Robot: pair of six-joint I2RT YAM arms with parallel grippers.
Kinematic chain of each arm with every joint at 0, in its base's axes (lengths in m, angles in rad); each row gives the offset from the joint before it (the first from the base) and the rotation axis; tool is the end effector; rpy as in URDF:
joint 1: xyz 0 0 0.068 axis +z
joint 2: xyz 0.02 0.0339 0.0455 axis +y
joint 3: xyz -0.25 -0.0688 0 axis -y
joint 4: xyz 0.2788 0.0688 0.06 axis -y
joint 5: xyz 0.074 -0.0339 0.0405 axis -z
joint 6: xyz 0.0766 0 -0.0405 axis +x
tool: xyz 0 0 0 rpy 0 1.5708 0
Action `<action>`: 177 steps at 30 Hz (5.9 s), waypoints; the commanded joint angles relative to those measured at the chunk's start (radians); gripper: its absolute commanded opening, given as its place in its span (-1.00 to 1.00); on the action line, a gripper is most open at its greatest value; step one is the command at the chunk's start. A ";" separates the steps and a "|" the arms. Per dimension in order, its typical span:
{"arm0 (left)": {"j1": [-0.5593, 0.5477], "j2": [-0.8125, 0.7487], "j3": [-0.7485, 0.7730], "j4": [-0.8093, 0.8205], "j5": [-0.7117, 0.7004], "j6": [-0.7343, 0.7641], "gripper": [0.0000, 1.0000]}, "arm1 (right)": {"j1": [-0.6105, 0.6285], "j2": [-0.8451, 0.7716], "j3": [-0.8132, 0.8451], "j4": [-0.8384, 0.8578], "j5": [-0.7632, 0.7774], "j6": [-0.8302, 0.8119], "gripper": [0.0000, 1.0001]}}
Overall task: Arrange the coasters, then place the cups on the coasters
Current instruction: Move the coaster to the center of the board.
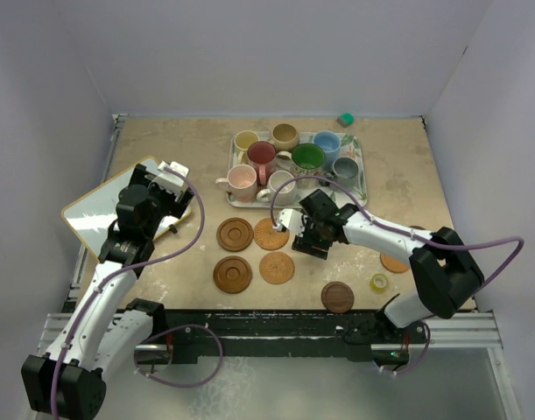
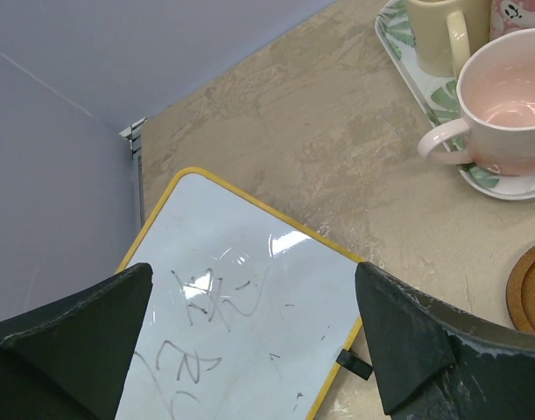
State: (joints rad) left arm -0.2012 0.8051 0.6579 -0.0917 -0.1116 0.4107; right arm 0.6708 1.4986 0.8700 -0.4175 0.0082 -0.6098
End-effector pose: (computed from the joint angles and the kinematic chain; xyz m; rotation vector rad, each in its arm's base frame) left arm 0.2733 -0.0470 0.2767 0.4703 1.7532 0.2497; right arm 0.2653 0.2097 0.1171 -1.5611 2.1002 0.0107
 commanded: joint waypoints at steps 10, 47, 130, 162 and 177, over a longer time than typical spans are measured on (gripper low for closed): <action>0.010 -0.013 0.012 0.030 0.012 0.000 0.89 | -0.005 0.067 0.002 0.025 -0.011 -0.033 0.37; 0.009 -0.012 0.003 0.039 0.009 0.005 0.89 | -0.008 0.128 0.116 0.035 -0.035 -0.034 0.21; 0.009 -0.011 0.001 0.049 -0.023 0.027 0.90 | 0.084 0.041 0.012 0.106 0.090 -0.004 0.17; 0.009 -0.035 0.003 0.043 -0.004 0.019 0.89 | -0.237 -0.304 -0.064 -0.115 -0.078 -0.027 0.35; 0.009 -0.051 0.015 0.033 0.012 0.004 0.90 | -0.584 -0.250 0.051 -0.179 -0.057 -0.018 0.35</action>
State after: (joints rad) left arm -0.2008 0.7662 0.6563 -0.0921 -0.1154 0.4294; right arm 0.1806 1.2171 0.8448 -0.5770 -0.0452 -0.6384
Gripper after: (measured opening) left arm 0.948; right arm 0.674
